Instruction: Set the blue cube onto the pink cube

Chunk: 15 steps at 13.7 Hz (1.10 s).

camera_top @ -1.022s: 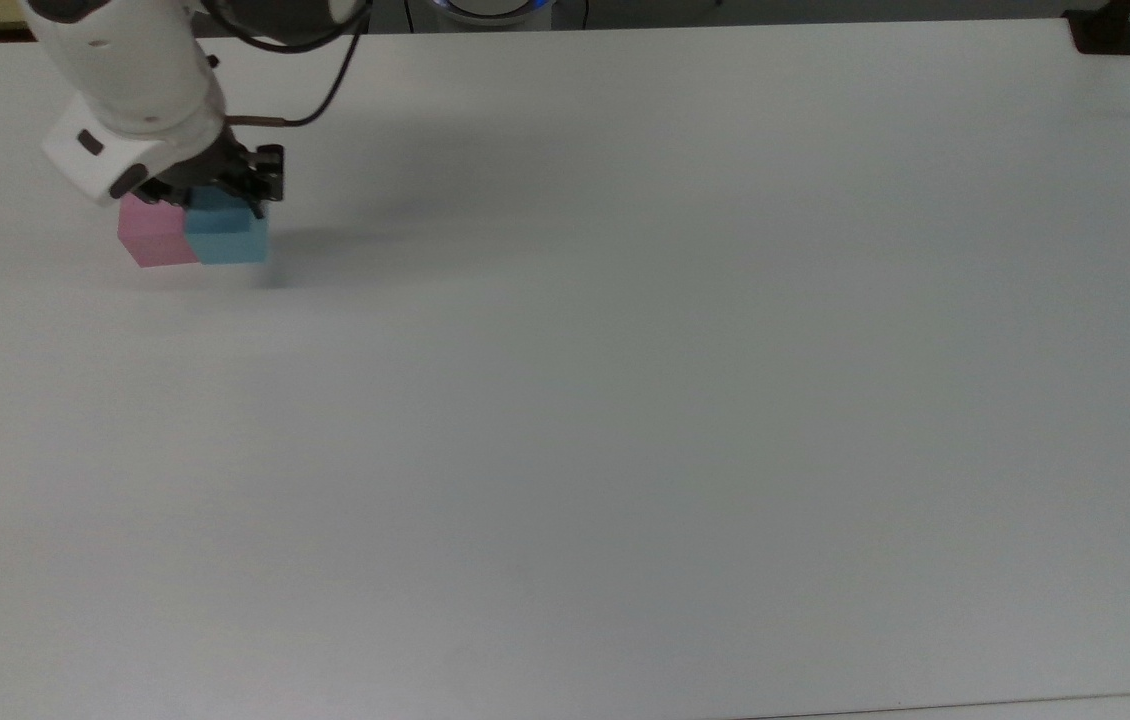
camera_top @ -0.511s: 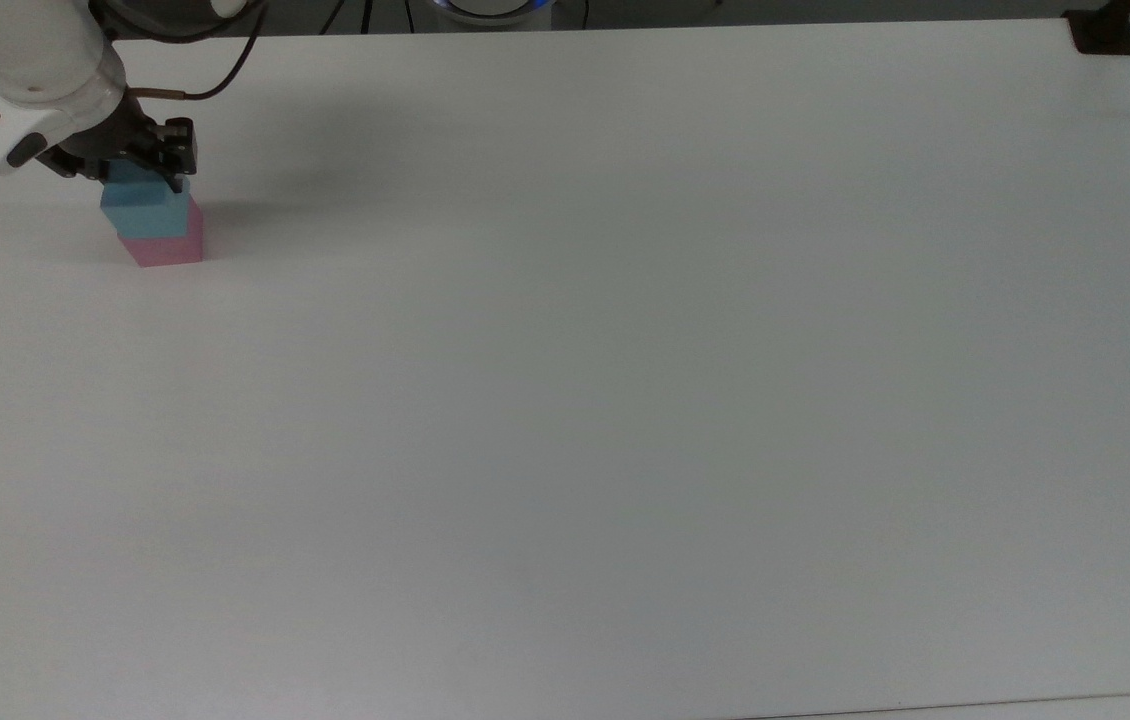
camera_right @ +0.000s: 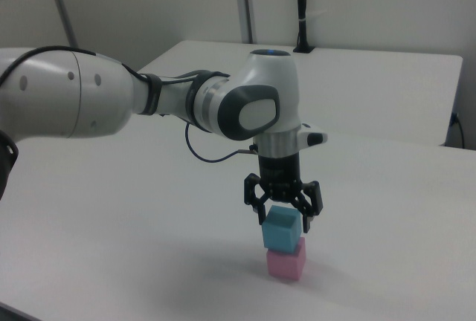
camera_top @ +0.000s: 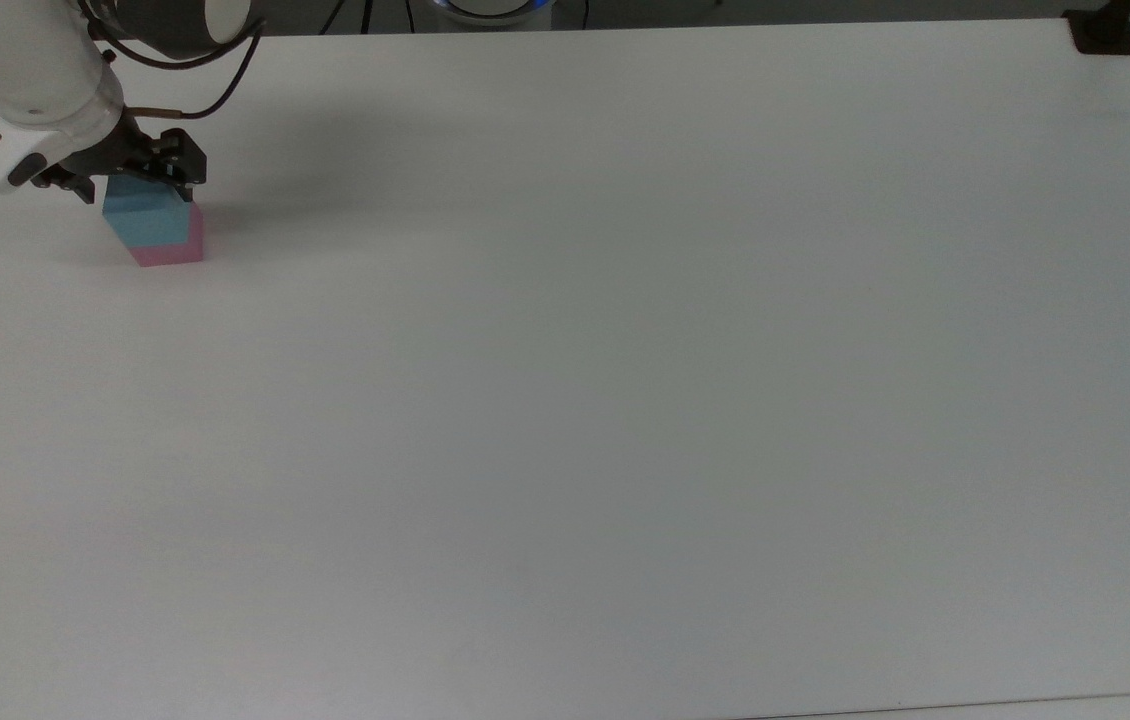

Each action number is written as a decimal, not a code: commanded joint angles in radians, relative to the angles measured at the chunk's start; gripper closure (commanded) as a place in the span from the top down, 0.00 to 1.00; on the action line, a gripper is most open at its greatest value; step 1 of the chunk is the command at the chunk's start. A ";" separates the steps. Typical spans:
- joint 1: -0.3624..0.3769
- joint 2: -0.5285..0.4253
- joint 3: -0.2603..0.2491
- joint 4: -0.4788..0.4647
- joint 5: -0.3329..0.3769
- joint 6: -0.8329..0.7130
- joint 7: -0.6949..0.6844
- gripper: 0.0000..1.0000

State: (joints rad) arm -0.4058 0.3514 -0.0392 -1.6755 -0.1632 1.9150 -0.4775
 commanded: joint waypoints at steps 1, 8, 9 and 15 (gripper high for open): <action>0.001 -0.075 -0.010 0.038 -0.007 -0.058 0.007 1.00; 0.148 -0.167 0.005 0.125 0.073 -0.209 0.170 1.00; 0.203 -0.196 0.004 0.125 0.076 -0.238 0.245 1.00; 0.389 -0.267 -0.036 0.117 0.093 -0.315 0.461 1.00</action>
State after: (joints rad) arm -0.1053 0.1202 -0.0260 -1.5353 -0.0925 1.6234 -0.0813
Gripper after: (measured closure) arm 0.000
